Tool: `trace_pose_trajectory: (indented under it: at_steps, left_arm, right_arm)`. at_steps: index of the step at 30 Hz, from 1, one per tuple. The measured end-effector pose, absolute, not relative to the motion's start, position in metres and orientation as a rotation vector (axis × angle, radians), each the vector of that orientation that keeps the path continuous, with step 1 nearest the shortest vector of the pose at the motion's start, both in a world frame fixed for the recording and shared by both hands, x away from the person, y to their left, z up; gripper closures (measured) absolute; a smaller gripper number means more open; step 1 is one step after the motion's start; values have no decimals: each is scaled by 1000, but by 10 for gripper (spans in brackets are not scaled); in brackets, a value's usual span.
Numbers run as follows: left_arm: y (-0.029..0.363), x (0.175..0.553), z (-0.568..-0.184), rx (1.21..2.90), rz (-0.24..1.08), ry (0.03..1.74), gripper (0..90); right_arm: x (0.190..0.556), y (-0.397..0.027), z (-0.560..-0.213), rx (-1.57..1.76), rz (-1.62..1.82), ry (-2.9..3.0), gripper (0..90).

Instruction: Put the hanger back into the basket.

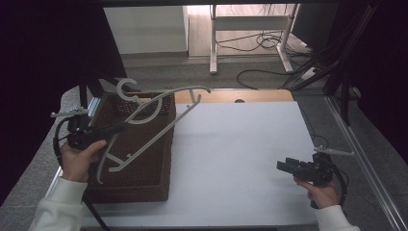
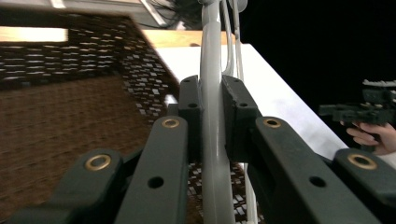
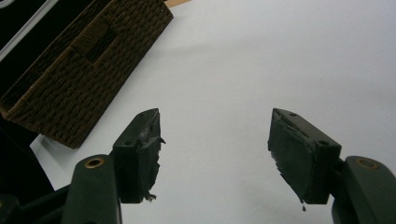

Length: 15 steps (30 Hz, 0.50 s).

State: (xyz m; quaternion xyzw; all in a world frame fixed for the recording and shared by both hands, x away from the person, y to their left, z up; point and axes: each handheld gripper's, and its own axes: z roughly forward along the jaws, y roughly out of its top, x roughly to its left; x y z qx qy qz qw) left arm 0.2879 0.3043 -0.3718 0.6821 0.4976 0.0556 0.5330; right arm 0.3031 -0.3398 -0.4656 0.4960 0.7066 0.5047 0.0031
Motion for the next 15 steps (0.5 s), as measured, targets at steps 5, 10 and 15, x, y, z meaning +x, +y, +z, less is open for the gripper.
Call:
trace_pose_trajectory:
  at_steps: [5,10,15]
  left_arm:
    - [331,285,-375,1617,194,1226,804]
    - [355,282,-384,1591,240,1282,804]
    - [367,282,-390,1578,257,1293,804]
  right_arm:
    - [303,-340,-466,1552,1583,2214,347]
    - [303,-339,-466,1552,1586,2210,346]
    - [303,-339,-466,1554,1591,2206,343]
